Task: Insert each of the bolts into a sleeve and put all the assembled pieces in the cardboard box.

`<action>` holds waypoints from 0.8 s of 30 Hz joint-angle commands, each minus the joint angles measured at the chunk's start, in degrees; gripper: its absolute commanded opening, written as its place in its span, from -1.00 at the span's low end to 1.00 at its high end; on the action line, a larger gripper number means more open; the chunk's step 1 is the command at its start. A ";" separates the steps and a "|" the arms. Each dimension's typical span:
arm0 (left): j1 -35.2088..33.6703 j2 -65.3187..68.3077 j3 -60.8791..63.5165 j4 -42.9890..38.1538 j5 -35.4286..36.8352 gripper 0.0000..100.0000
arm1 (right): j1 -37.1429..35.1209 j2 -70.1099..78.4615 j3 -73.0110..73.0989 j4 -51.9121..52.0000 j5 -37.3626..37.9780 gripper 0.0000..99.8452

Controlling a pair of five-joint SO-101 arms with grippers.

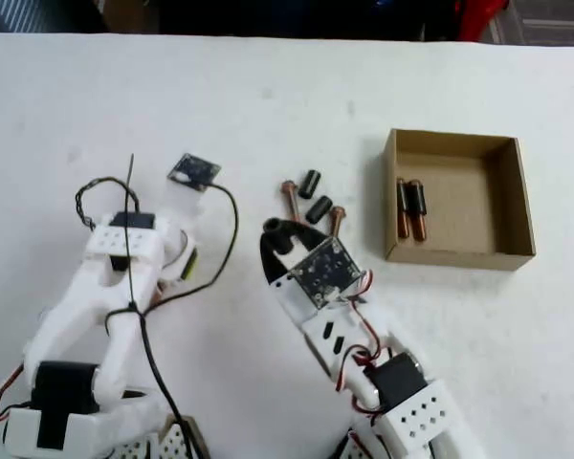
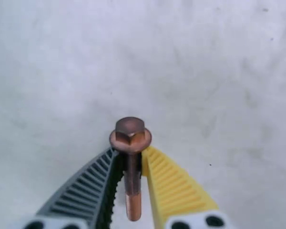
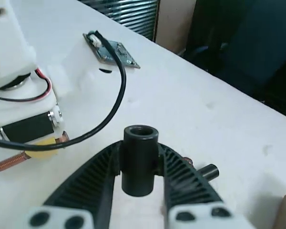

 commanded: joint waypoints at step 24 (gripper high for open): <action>3.38 -3.30 -7.82 -0.70 8.88 -0.96 | 0.31 -20.97 9.32 -4.53 -0.26 -0.97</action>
